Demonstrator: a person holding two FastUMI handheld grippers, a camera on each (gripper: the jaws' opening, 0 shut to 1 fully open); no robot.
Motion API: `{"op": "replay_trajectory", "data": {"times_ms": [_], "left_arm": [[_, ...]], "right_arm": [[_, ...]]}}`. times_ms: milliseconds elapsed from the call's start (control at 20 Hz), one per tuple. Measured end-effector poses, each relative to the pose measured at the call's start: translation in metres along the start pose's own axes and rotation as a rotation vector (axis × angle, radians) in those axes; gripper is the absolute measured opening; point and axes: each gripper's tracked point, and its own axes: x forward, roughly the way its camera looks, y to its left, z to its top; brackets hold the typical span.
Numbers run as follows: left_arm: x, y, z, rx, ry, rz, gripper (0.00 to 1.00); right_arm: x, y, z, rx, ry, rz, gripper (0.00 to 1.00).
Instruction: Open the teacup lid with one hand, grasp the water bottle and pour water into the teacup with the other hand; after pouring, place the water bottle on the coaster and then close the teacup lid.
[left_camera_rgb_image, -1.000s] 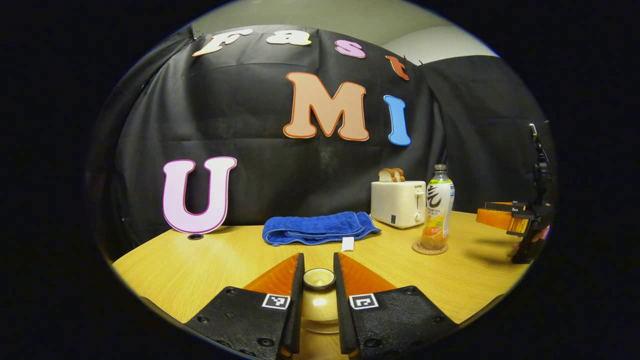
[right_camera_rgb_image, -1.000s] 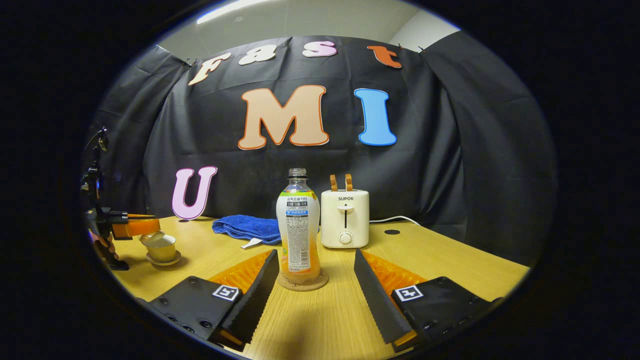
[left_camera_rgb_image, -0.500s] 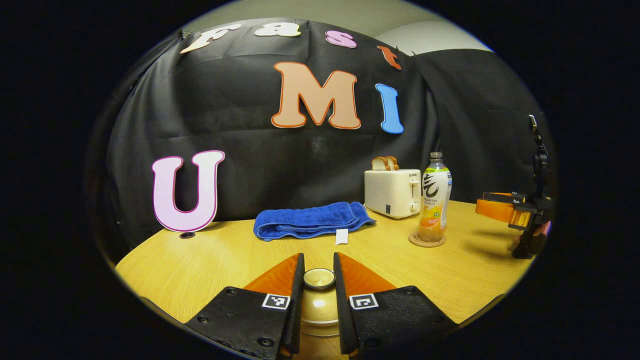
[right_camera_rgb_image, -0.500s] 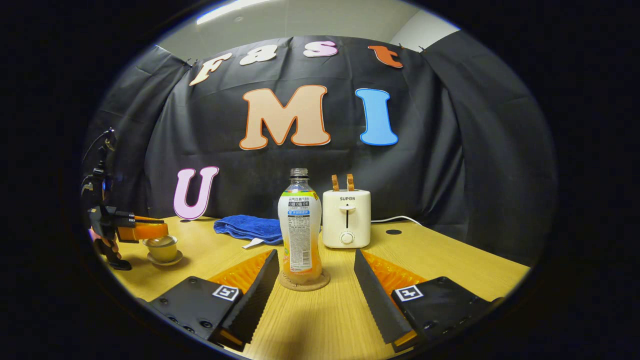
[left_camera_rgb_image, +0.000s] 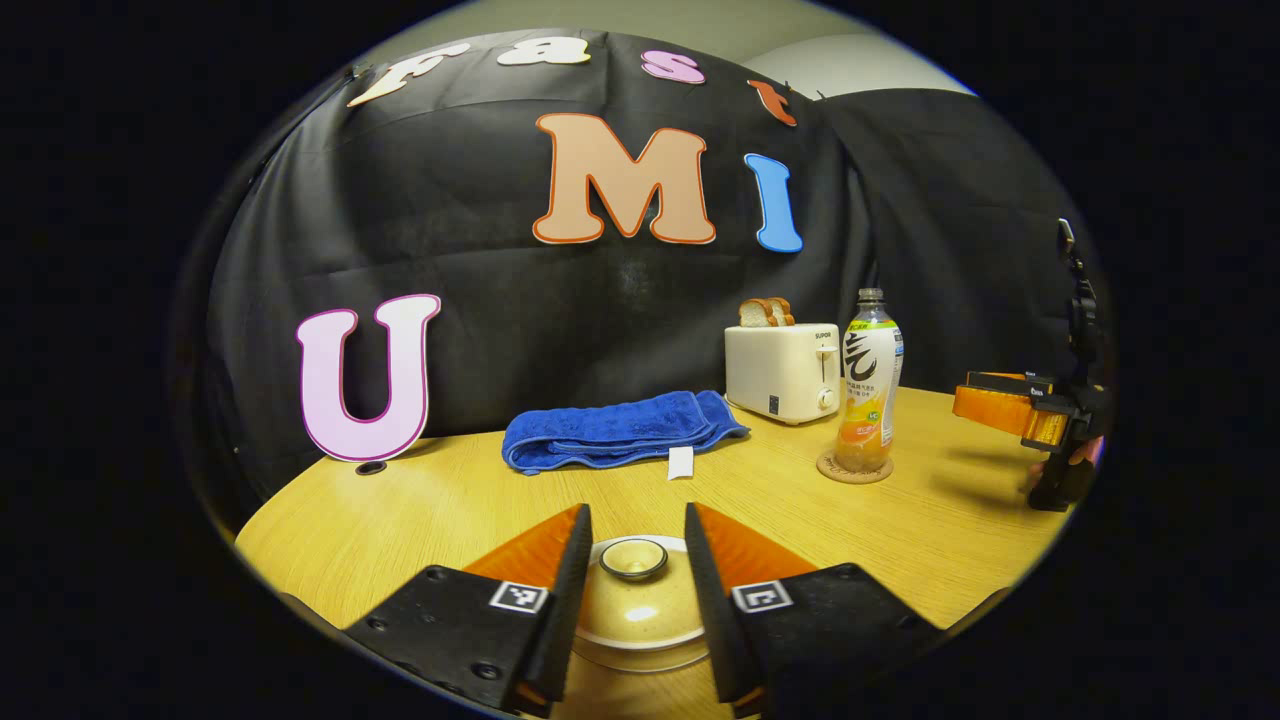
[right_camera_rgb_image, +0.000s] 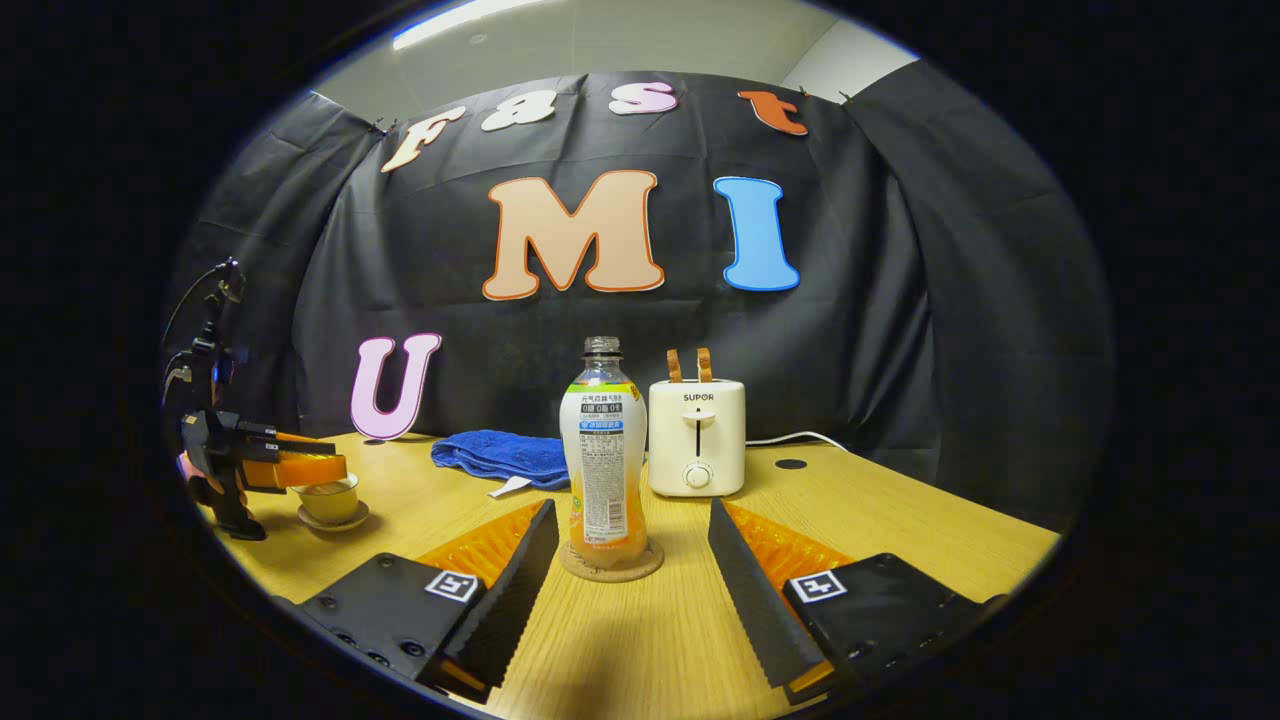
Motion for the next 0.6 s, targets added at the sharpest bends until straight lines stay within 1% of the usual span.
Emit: {"op": "replay_trajectory", "data": {"times_ms": [50,150,400,600], "left_arm": [[-0.001,0.001,0.001,-0.002,-0.004,0.004,0.69],[-0.002,0.004,0.003,-0.012,-0.019,0.012,0.91],[-0.014,0.013,0.015,-0.066,-0.113,0.049,0.92],[-0.015,0.017,0.015,-0.06,-0.12,0.076,0.92]], "right_arm": [[0.0,0.0,0.0,0.0,0.0,0.0,0.96],[0.0,0.0,0.0,0.0,0.0,0.0,0.96],[0.0,0.0,0.0,0.0,0.0,0.0,0.96],[0.0,0.0,0.0,0.0,0.0,0.0,0.96]]}}
